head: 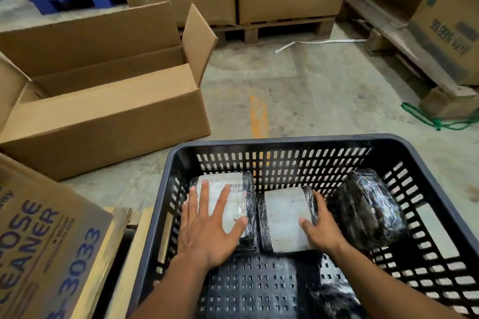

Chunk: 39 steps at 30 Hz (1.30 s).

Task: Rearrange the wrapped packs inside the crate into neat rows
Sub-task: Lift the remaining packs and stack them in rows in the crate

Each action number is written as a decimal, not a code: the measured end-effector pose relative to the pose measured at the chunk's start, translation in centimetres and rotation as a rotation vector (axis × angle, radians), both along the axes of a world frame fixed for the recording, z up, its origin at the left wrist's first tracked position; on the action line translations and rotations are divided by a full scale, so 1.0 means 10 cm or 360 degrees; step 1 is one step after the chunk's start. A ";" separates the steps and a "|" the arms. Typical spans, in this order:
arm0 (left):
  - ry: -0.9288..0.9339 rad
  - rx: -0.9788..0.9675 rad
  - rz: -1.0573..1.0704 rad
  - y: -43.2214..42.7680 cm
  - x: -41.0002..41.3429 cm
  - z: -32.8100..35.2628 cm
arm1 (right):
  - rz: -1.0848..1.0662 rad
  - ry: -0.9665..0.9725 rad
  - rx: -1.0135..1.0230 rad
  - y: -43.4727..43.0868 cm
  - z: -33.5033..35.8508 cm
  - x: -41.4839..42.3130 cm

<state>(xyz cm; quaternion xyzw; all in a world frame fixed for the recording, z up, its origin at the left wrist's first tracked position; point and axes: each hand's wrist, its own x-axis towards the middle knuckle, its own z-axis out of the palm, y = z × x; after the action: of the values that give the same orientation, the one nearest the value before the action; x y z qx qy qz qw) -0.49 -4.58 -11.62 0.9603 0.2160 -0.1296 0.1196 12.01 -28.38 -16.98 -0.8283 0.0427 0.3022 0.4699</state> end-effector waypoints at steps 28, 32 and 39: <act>-0.0057 -0.0174 0.0177 -0.23 0.15 0.19 | 0.0108 -0.0841 -0.1094 -0.59 0.88 0.07; -0.0075 -0.0214 0.0180 -0.24 0.12 0.24 | 0.0290 -0.0781 -0.1056 -0.41 0.80 -0.07; -0.0117 -0.0302 0.0198 -0.24 0.09 0.29 | 0.0260 -0.0847 -0.0874 -0.21 0.90 -0.07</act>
<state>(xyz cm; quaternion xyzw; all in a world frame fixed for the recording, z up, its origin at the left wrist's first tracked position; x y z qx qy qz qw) 0.39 -6.96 -8.68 0.9335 0.2573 -0.1065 0.2257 11.28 -30.49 -7.95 -0.9733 -0.0674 0.0907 0.1999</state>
